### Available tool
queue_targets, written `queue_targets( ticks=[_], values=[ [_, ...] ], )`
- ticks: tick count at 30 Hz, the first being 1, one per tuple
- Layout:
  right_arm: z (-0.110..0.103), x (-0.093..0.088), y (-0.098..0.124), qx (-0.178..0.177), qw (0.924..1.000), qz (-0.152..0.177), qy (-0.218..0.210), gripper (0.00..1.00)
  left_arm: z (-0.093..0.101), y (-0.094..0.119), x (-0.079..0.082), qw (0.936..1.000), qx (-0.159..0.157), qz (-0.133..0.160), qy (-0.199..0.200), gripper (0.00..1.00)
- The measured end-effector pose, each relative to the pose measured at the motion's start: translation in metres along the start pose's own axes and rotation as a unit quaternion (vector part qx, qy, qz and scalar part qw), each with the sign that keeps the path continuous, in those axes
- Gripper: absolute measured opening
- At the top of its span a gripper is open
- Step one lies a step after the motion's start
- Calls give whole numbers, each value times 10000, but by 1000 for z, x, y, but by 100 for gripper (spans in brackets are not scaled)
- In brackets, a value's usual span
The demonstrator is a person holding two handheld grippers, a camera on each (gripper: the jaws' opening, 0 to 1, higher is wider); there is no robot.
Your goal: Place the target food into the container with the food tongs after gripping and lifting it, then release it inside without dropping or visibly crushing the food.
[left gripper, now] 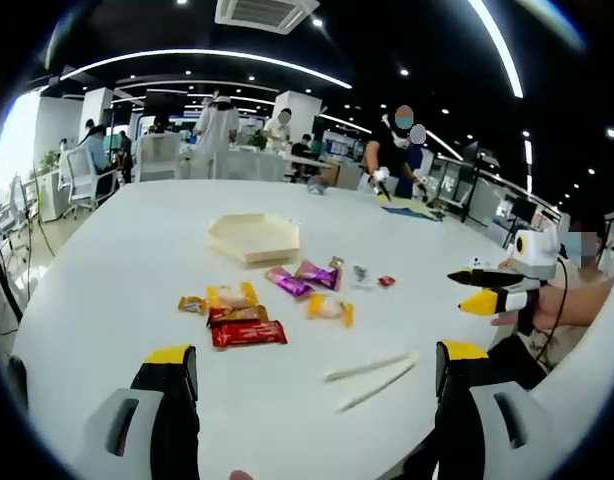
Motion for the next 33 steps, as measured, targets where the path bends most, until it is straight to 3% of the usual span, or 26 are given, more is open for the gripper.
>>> queue_targets(
  ticks=[9, 13, 19, 21, 33],
  values=[
    [11, 7, 6, -73, 9998, 182, -34, 92, -5, 3, 4, 9999, 42, 9, -110, 99],
    [14, 6, 6, -131, 9998, 99, 65, 92, -5, 4, 1, 9999, 88, -41, -83, 99],
    [13, 8, 7, -184, 9996, 203, -11, 91, -4, 5, 4, 9995, -8, -183, -253, 99],
    [12, 8, 8, -141, 9995, 263, -35, 91, -6, 6, 7, 9993, 14, -97, -347, 99],
    [13, 3, 17, -210, 9993, 294, -108, 91, -2, 13, 3, 9991, -42, -225, -344, 99]
  ],
)
Point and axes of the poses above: the point that each gripper's makers call its tool centre point, and the gripper's own axes: y roughly backward along the fingers, z roughly to its right, x roughly out of its top, the point moved 7 cm from there along y, roughly backward along the fingers, and after that the axes turned 14 degrees about -y, right-handed, at the moved point
